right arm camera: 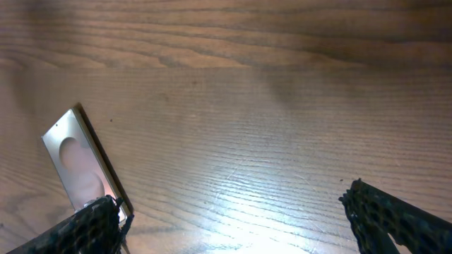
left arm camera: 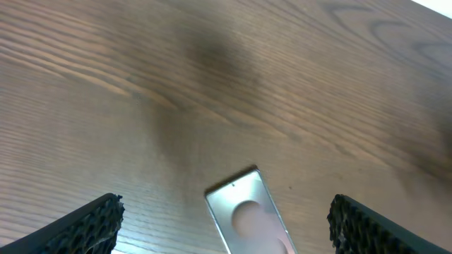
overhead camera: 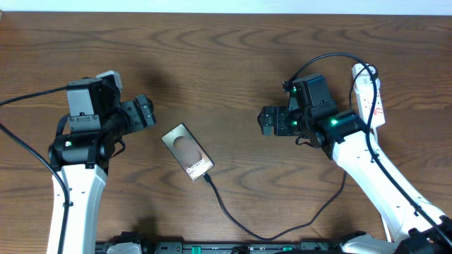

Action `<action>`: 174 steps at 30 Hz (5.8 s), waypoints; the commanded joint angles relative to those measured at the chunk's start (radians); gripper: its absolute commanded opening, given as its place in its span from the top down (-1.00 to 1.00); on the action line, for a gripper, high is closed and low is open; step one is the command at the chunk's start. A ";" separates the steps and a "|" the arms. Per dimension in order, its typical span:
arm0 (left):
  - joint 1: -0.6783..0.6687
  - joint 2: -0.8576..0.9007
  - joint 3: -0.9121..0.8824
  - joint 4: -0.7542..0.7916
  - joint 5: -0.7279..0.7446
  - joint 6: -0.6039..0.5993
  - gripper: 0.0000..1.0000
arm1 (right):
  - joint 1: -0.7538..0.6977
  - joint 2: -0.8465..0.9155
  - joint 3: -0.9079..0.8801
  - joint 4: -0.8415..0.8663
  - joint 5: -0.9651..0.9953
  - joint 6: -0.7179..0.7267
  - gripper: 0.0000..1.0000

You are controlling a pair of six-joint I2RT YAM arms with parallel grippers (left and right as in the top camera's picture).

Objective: Plug charger to phone and switch on socket

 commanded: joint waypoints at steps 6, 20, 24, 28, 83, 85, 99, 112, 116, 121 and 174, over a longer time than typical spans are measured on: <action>0.002 -0.008 -0.002 0.069 -0.041 0.048 -0.86 | 0.004 -0.011 0.004 -0.005 0.013 -0.016 -0.99; -0.004 -0.011 -0.002 0.077 0.187 0.224 -0.86 | -0.061 -0.011 0.016 0.002 -0.212 -0.006 -0.99; -0.031 -0.029 -0.002 0.070 0.223 0.223 -0.86 | -0.174 -0.011 0.071 -0.030 -0.382 -0.072 -0.99; -0.084 -0.060 -0.002 0.070 0.222 0.223 -0.86 | -0.343 -0.011 0.192 -0.165 -0.488 -0.179 -0.99; -0.126 -0.072 -0.002 0.039 0.222 0.223 -0.87 | -0.839 0.653 0.620 -0.268 -0.340 -0.715 -0.98; -0.126 -0.072 -0.002 0.039 0.222 0.223 -0.86 | -0.831 0.672 0.620 -0.264 -0.343 -0.715 -0.98; -0.126 -0.072 -0.002 0.039 0.222 0.223 -0.86 | -0.818 0.713 0.619 -0.223 -0.369 -0.756 -0.98; -0.126 -0.072 -0.002 0.038 0.222 0.223 -0.86 | -0.801 0.752 0.618 -0.208 -0.408 -0.747 -0.98; -0.126 -0.072 -0.002 0.031 0.222 0.223 -0.87 | -0.801 0.755 0.618 -0.212 -0.407 -0.729 -0.98; -0.126 -0.072 -0.002 0.007 0.222 0.223 -0.86 | -0.801 0.755 0.618 -0.214 -0.409 -0.706 -0.98; -0.126 -0.072 -0.002 0.008 0.222 0.223 -0.87 | -0.841 0.755 0.649 -0.310 -0.354 -0.730 -0.98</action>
